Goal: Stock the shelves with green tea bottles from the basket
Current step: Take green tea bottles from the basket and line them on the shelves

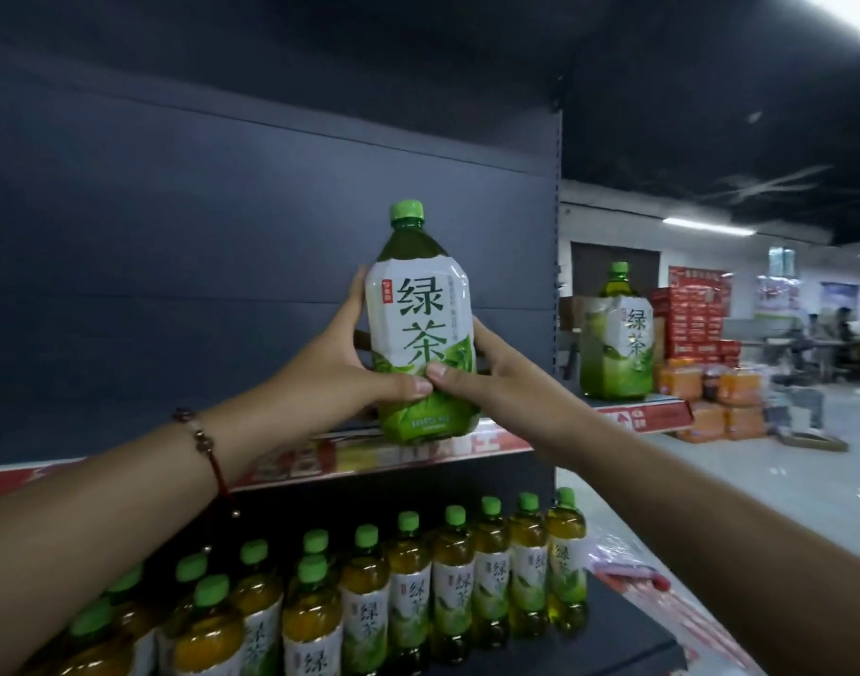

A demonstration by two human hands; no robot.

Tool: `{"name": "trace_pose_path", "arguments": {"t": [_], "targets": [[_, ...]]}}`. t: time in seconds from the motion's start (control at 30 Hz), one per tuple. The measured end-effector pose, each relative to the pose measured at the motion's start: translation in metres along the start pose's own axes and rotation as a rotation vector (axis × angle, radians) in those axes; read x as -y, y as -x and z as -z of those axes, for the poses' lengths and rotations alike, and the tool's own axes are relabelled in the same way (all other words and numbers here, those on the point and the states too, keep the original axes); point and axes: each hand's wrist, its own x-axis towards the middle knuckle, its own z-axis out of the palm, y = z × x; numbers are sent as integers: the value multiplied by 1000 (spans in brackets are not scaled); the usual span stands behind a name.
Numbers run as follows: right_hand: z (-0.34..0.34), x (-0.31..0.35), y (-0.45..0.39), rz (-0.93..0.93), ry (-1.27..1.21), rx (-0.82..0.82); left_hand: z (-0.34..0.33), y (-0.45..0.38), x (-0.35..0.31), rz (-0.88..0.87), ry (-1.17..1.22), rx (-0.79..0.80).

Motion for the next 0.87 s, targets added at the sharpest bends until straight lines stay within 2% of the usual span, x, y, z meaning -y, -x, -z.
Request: {"name": "trace_pose_path", "arguments": {"t": [0.33, 0.53, 0.73, 0.87], "targets": [[123, -50, -23, -153, 128, -332, -119, -130, 19, -44, 32, 48], [154, -96, -40, -356, 166, -390, -163, -174, 51, 22, 24, 121], [163, -132, -67, -379, 401, -477, -177, -207, 70, 34, -72, 171], [161, -147, -81, -404, 508, -435, -182, -223, 80, 62, -127, 150]]}}
